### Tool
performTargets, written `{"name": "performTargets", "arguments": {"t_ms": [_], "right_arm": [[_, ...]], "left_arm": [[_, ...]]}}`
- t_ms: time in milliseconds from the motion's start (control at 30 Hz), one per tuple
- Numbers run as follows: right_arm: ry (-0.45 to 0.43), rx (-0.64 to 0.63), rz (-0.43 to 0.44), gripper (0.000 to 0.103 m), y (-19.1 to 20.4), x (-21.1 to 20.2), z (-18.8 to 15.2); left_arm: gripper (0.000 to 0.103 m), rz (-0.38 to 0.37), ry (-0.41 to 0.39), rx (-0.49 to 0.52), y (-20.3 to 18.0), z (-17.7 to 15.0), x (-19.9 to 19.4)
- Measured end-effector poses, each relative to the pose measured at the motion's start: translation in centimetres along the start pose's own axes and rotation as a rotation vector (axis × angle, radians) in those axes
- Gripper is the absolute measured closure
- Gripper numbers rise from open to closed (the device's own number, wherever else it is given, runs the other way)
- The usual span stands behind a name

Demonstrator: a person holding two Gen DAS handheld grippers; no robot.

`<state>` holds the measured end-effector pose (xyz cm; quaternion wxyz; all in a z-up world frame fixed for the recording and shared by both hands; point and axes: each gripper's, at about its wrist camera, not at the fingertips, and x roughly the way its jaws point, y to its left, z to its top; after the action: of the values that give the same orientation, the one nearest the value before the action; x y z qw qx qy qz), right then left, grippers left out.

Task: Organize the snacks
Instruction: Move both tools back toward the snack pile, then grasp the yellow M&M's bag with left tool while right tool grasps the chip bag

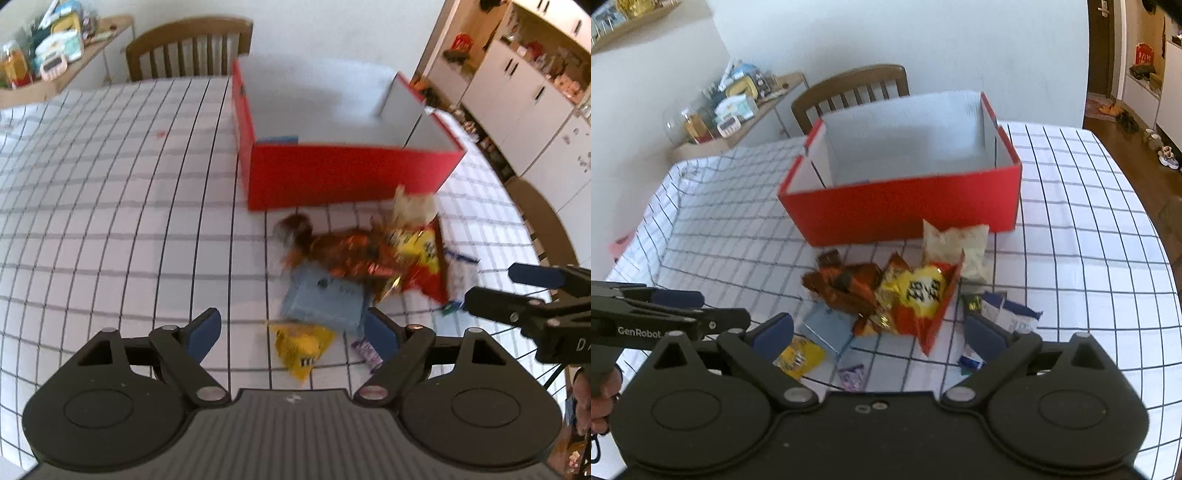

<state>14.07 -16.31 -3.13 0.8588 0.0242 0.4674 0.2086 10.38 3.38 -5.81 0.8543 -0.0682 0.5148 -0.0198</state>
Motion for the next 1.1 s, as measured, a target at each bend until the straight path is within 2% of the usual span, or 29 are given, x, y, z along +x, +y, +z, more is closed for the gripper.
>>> {"name": "performTargets", "arguments": {"t_ms": [100, 233, 367, 700, 800, 900, 967, 1100], "right_arm": [[0.025, 0.023, -0.002, 0.006, -0.9, 1.3, -0.3], [0.049, 0.076, -0.015, 0.015, -2.4, 3.2, -0.2], [0.05, 0.108, -0.024, 0.018, -3.5, 4.7, 0.2], [0.111, -0.017, -0.046, 0.029, -2.9, 7.9, 0.3], [0.125, -0.04, -0.043, 0.039, -2.8, 8.5, 0.4], [0.13, -0.04, -0.017, 0.05, -2.9, 8.5, 0.5], [0.126, -0.05, -0.021, 0.056, -2.9, 8.4, 0.5], [0.115, -0.051, -0.016, 0.059, -3.3, 8.0, 0.3]], "left_arm": [[0.019, 0.021, 0.038, -0.002, 0.1, -0.6, 1.8], [0.019, 0.041, 0.087, -0.034, 0.6, -1.0, 4.1], [0.019, 0.043, 0.125, -0.075, 1.0, -1.1, 5.8], [0.019, 0.028, 0.179, -0.101, 0.7, -1.6, 8.5], [0.02, 0.026, 0.175, -0.118, 0.8, -1.5, 8.9], [0.033, 0.023, 0.177, -0.12, 0.7, -1.5, 8.9], [0.037, 0.027, 0.177, -0.122, 0.7, -1.5, 8.8], [0.058, 0.011, 0.173, -0.141, 1.0, -1.5, 8.5]]}}
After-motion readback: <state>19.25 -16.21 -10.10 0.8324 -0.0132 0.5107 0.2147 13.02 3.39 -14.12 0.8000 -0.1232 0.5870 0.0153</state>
